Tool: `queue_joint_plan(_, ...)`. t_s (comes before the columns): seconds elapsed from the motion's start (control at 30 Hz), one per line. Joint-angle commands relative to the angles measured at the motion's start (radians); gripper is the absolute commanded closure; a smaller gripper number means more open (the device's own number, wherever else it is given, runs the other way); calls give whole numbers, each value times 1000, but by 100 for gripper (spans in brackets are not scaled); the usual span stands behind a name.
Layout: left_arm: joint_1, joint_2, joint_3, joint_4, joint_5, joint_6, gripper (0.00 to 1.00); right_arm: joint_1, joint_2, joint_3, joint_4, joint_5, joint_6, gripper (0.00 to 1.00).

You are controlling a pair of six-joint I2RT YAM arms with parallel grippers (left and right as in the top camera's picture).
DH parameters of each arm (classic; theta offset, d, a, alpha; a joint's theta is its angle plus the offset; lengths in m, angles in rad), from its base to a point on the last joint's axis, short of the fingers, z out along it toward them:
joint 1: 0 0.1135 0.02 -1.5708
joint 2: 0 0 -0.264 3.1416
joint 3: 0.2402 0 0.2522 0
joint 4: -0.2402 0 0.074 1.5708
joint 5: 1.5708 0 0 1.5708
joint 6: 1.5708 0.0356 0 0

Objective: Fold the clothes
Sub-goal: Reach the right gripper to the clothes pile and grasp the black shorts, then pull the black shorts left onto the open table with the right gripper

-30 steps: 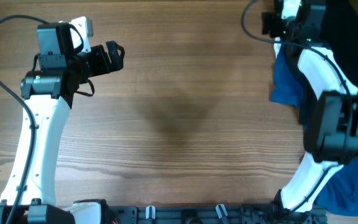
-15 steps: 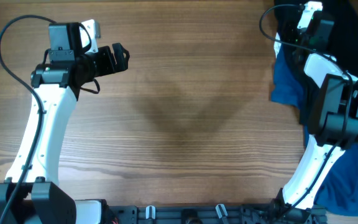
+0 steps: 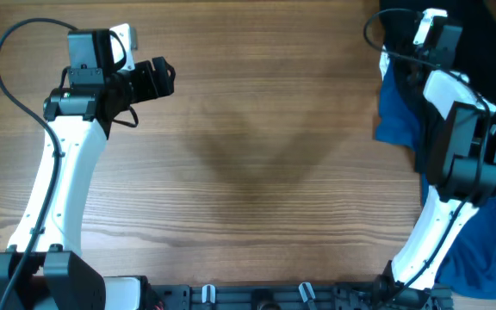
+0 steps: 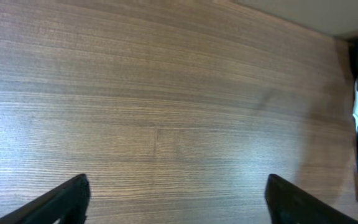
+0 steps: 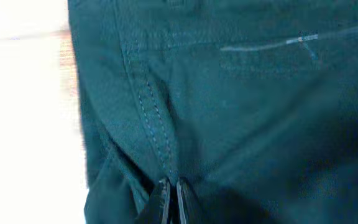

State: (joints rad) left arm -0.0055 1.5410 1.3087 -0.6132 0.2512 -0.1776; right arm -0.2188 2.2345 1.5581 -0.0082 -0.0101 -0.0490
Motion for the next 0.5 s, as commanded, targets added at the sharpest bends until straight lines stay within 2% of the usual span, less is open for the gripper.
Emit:
queue_joint_plan(0.0,-3,10,21,12,-14,6,16,-1,-182,86,-127,-107,4,96)
queue_joint_plan(0.13,-3,10,21,41,-17,6,23,34,-287,96,-225,-216,23,96)
queue_joint_plan(0.23,-3,7,21,66,-17,5,28,126,-322,96,-254,-281,83,96)
queue_joint_plan(0.33,-3,-4,21,68,-17,5,28,274,-316,96,-235,-298,186,96)
queue_joint_plan(0.47,26,-21,21,54,-16,5,29,549,-275,96,-140,-298,344,96)
